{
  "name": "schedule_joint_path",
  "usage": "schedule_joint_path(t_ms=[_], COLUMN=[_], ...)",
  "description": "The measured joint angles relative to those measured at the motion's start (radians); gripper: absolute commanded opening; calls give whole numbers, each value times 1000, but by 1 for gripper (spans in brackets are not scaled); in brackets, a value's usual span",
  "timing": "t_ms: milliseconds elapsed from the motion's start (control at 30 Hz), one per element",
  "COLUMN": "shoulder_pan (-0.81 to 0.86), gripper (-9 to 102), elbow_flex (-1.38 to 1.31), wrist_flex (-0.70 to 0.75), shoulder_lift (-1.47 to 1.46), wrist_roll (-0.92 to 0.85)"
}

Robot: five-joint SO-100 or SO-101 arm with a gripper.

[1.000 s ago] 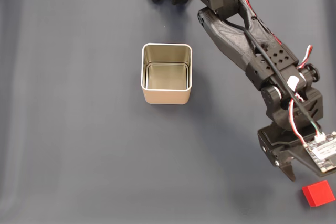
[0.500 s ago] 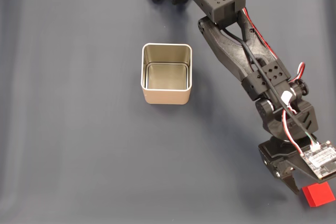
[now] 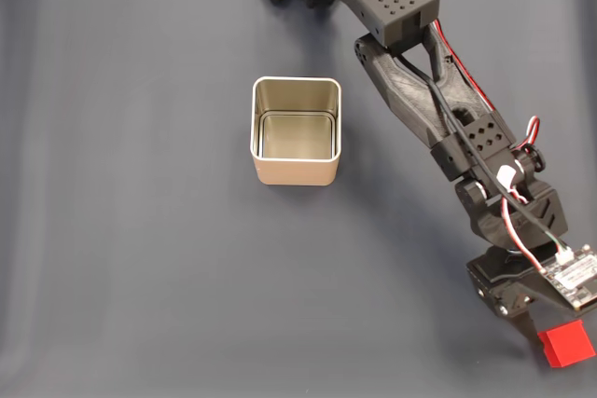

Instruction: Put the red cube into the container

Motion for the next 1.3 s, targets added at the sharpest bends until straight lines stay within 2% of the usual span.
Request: schedule_joint_path(t_ms=[900, 1300], shoulder_pan=[-14, -14], gripper=[36, 19], elbow_flex=[0, 0], wrist_flex=[-186, -204], shoulder_lift=[-63, -67], wrist_roll=[-34, -48])
